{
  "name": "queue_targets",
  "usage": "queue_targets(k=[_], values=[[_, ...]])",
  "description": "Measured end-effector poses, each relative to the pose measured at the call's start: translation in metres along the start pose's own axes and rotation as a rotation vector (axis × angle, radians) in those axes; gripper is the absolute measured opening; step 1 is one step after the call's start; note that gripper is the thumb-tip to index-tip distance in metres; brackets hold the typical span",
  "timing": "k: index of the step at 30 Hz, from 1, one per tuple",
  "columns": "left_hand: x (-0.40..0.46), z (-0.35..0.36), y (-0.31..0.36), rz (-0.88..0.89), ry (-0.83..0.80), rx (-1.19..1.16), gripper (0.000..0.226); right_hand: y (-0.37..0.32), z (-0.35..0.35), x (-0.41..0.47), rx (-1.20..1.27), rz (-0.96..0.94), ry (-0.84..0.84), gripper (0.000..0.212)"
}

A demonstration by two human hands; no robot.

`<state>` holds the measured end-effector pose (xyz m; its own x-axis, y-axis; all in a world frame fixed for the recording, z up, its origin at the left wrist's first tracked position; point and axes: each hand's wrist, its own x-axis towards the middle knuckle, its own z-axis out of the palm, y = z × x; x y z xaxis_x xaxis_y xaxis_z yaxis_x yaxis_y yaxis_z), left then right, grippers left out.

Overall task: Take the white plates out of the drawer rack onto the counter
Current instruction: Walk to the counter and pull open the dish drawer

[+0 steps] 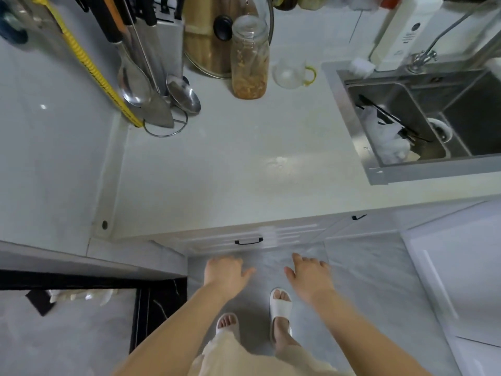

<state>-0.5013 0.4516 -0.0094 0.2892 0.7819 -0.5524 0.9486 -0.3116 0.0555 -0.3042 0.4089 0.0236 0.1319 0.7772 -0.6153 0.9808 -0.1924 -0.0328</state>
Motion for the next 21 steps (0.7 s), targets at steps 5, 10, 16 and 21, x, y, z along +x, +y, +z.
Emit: queue_targets(k=[5, 10, 16, 21], values=[[0.018, 0.001, 0.028, -0.075, -0.016, -0.056, 0.059, 0.025, -0.005, 0.027, 0.038, -0.156, -0.017, 0.048], [0.029, 0.002, 0.043, -0.171, 0.017, -0.256, 0.056, 0.034, -0.009, 0.057, 0.093, -0.331, 0.016, 0.059], [0.035, -0.001, 0.048, -0.138, 0.025, -0.364, 0.069, 0.026, -0.005, 0.075, 0.058, -0.488, 0.014, 0.068], [0.048, 0.0, 0.039, -0.077, 0.002, -0.21, 0.071, 0.009, -0.004, 0.086, -0.02, -0.585, 0.102, 0.065]])
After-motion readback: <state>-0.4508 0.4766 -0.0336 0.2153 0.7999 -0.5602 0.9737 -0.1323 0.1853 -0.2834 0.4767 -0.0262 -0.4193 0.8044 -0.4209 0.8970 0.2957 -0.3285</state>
